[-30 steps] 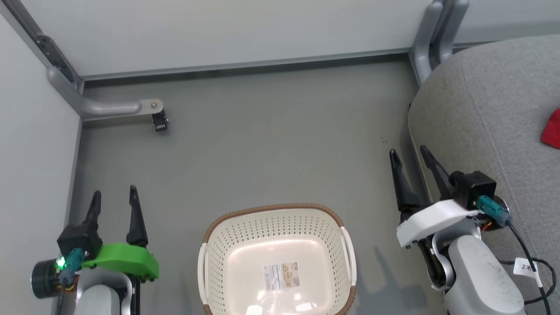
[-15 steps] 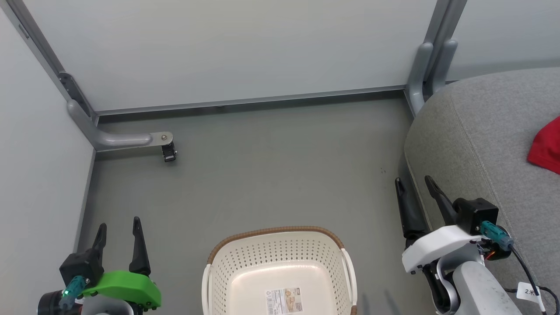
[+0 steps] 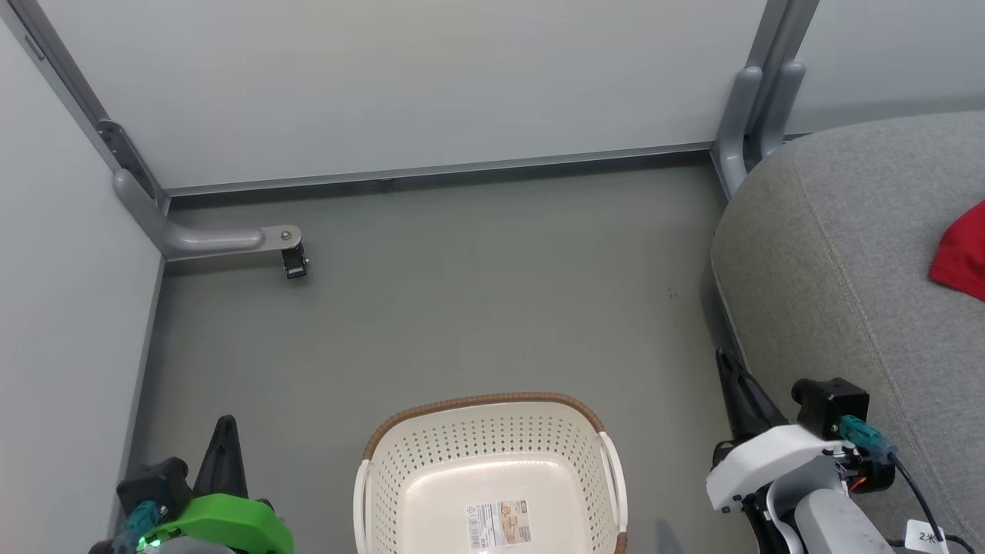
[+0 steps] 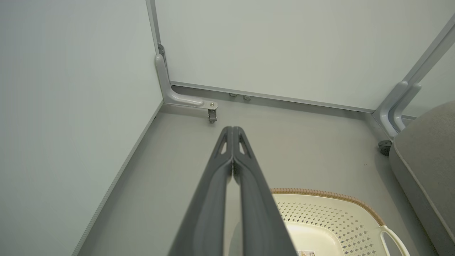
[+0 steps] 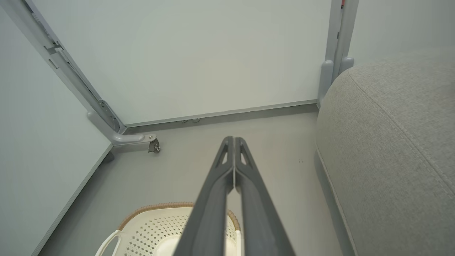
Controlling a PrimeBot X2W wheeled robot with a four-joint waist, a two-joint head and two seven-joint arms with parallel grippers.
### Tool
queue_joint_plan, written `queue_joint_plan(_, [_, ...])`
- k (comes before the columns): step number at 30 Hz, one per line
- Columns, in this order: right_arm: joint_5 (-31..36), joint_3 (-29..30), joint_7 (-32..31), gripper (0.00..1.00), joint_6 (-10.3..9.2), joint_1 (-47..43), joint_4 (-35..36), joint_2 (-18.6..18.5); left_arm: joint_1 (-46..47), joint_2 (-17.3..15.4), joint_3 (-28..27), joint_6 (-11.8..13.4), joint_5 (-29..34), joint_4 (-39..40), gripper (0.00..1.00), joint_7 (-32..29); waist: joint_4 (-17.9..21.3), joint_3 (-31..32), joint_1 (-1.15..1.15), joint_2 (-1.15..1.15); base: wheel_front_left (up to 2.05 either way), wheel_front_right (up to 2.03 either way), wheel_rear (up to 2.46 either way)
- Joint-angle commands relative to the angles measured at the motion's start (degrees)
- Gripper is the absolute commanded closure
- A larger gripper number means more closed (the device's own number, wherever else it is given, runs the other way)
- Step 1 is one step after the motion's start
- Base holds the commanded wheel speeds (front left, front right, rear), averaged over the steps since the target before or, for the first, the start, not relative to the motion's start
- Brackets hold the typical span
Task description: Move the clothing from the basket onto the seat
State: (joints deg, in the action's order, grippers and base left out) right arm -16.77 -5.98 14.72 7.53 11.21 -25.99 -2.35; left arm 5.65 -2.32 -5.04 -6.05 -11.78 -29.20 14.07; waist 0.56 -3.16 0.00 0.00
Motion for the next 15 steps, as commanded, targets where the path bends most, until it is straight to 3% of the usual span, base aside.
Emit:
queue_joint_plan(1, [-2.74, 0.54, -0.63, 1.00, 0.00, 0.75, 1.05, -0.11, 0.91, -0.18, -0.54, -0.06, -2.83, 0.81, 1.00, -0.82, -0.01, 0.05, 0.00, 0.00, 0.00, 0.00, 0.00])
queue_joint_plan(15, [-16.22, 2.78, -4.43, 1.00, -0.01, -0.34, 3.21, -0.20, 0.57, -0.27, -0.38, -0.35, -17.38, 3.86, 1.00, -4.20, -0.07, 0.38, 0.00, 0.00, 0.00, 0.00, 0.00])
